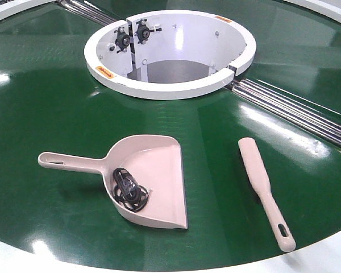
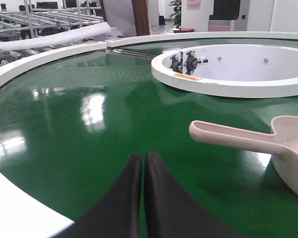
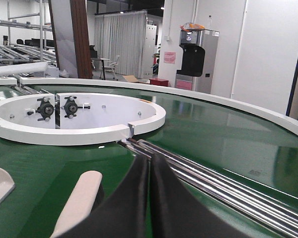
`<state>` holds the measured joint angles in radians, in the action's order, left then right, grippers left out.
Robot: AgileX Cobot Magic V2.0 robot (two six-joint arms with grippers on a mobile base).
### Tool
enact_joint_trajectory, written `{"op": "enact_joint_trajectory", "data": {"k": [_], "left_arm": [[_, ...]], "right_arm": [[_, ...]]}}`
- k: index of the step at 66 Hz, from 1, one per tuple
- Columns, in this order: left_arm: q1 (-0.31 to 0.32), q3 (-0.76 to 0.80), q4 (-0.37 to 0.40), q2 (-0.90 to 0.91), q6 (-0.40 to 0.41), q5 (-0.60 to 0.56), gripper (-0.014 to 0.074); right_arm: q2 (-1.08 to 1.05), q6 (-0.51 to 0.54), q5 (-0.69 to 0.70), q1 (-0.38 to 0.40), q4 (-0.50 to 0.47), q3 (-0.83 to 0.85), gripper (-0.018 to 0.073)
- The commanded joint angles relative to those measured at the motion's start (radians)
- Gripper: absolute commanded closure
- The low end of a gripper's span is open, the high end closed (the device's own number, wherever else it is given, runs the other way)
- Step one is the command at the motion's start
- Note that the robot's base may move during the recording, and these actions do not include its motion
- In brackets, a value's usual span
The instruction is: Clean and inspect green conveyor with broom and dustpan
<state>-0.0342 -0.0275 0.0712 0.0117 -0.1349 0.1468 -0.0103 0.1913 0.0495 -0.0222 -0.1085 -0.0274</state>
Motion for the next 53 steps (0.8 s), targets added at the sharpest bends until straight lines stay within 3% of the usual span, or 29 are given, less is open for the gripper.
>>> {"op": "enact_joint_trajectory", "data": {"k": [1,53], "left_arm": [[-0.004,-0.018,0.005,0.014,0.008,-0.073,0.0603],[-0.004,-0.018,0.005,0.014,0.008,-0.073,0.0603]], "right_arm": [[-0.011,-0.003,0.065,0.005,0.006,-0.018,0.0562],[-0.011,-0.002,0.065,0.005,0.006,-0.018,0.0562]]}}
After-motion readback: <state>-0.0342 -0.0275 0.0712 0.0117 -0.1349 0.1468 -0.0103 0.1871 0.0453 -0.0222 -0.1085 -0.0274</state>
